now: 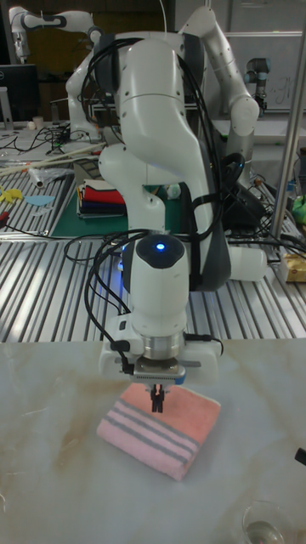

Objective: Clean the tabletop with a sponge

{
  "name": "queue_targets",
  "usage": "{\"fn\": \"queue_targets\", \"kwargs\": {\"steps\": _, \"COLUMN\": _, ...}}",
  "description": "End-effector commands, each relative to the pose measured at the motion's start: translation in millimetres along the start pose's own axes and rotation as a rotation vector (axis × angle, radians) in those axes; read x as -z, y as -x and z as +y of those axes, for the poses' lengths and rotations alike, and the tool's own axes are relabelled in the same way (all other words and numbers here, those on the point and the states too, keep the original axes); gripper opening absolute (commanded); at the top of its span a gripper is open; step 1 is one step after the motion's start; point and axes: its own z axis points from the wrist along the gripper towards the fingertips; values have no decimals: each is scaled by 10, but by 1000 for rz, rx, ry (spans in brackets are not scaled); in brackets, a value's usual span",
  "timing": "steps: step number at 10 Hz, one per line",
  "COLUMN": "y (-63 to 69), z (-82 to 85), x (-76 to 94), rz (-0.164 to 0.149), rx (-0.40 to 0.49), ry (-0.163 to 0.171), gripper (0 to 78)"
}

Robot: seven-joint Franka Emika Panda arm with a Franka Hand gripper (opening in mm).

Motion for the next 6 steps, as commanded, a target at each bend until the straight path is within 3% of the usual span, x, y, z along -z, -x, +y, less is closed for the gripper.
{"fn": "queue_targets", "kwargs": {"steps": 1, "y": 3, "z": 2, "x": -4, "rz": 31, "rx": -5, "ry": -12, "gripper": 0}}
{"fn": "queue_targets", "kwargs": {"steps": 6, "y": -52, "z": 16, "x": -84, "rz": 42, "rx": 0, "ry": -6, "gripper": 0}}
